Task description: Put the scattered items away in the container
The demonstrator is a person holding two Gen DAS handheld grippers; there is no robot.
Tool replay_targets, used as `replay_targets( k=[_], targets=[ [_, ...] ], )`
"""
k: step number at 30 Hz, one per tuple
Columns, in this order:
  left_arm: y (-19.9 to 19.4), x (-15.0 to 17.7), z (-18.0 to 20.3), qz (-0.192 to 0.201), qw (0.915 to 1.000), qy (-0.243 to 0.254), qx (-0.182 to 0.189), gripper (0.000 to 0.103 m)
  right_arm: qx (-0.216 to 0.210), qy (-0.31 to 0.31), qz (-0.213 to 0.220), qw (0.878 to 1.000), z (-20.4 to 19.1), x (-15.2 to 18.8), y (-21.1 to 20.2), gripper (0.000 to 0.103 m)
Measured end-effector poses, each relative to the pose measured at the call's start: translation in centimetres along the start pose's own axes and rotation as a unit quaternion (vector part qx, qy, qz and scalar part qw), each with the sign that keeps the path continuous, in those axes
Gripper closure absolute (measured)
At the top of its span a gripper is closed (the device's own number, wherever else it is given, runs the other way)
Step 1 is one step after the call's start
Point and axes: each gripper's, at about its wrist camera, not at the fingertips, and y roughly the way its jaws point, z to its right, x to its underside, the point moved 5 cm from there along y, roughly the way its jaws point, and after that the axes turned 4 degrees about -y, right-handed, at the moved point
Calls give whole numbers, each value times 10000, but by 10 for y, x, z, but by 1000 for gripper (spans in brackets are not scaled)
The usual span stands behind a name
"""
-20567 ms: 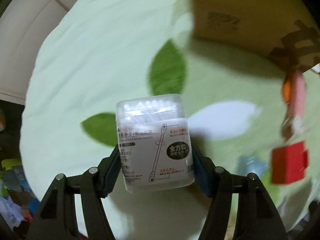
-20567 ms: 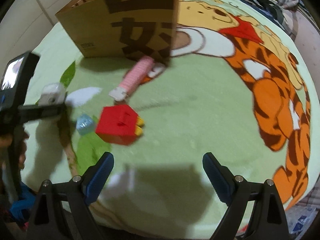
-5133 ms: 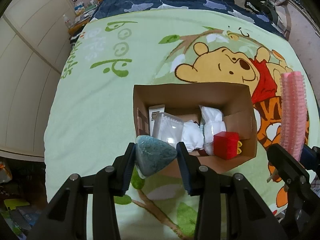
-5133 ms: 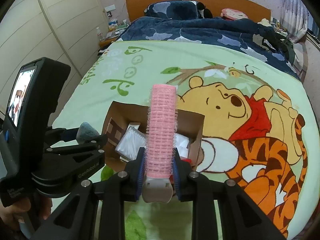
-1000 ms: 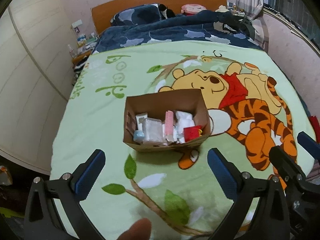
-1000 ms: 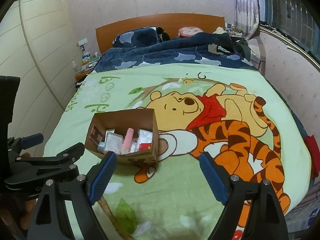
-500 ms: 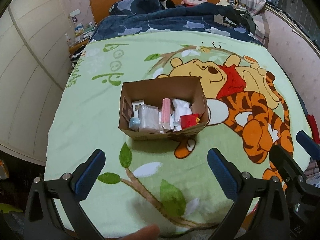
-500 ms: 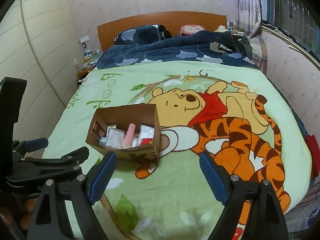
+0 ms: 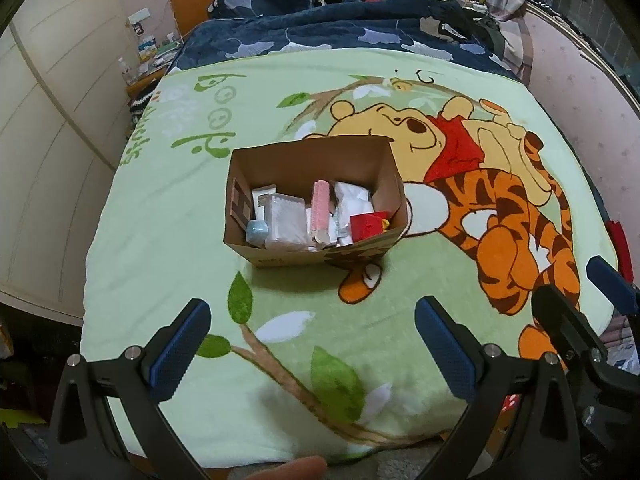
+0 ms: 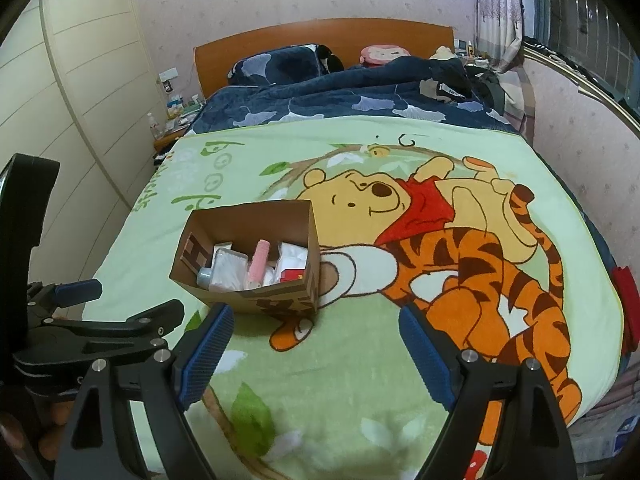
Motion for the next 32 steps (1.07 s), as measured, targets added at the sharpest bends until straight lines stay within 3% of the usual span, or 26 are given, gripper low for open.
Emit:
replay_targets(
  k=[32],
  targets=[
    [6,8,11,-13,9998,196,-63,0,147,11,-172,9997,10,14,4,16]
  ],
)
